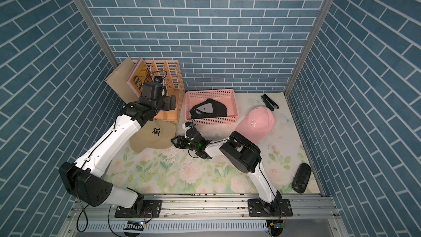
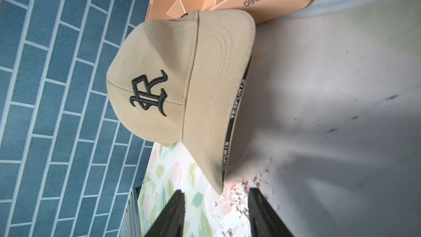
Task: Turn the baseball cap inside out
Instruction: Place the baseball cap at the center of the board.
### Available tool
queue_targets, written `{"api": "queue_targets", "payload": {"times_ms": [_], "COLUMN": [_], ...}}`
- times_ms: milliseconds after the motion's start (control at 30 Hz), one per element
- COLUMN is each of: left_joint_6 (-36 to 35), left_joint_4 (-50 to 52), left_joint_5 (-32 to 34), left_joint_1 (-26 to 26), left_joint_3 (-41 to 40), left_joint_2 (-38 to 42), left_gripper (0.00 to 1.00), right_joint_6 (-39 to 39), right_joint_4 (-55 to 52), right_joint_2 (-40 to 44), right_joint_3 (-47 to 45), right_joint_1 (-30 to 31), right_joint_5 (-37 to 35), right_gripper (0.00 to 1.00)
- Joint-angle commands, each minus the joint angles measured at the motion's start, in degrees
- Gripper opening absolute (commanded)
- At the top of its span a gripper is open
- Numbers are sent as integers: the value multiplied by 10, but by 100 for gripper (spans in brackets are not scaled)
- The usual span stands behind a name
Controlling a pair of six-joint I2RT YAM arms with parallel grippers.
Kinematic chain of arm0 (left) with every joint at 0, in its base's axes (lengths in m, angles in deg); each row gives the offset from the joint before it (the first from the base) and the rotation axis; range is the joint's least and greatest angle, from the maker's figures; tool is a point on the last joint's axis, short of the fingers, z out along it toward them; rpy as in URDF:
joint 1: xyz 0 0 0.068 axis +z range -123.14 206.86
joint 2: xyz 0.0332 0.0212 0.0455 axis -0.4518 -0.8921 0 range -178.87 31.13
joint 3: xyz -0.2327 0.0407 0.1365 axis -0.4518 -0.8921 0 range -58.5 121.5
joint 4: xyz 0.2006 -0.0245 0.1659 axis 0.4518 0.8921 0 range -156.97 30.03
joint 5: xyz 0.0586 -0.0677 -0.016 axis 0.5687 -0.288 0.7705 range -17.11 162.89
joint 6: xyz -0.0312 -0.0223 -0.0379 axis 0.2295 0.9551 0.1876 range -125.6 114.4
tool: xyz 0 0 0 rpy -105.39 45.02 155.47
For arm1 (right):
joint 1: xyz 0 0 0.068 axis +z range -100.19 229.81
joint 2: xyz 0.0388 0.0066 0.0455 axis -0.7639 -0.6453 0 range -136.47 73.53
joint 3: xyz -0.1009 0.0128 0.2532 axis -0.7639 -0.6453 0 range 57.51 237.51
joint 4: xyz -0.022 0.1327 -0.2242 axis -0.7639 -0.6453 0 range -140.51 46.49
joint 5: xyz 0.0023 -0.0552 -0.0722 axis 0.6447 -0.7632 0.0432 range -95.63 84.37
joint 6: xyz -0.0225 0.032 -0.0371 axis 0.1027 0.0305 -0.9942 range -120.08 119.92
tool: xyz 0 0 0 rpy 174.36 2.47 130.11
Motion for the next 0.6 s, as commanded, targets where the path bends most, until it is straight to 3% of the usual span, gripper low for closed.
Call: {"api": "queue_targets", "payload": {"times_ms": [0, 100, 267, 567], "left_joint_6": [-4, -2, -6, -7], "left_joint_4": [-1, 0, 2, -3], "left_joint_5": [2, 1, 13, 13], "left_joint_1": [-3, -3, -3, -3], "left_joint_3": [-1, -2, -2, 2], "left_joint_2": [10, 10, 13, 4], "left_gripper": [100, 100, 100, 100], "right_joint_6": [-15, -7, 2, 78], "right_joint_4": [15, 14, 26, 139], "right_joint_2": [-22, -55, -71, -52], "right_joint_3": [35, 71, 93, 22], "right_joint_1": [-4, -8, -14, -11], "right_joint_5": [8, 20, 28, 93], "right_gripper": [47, 37, 10, 0]}}
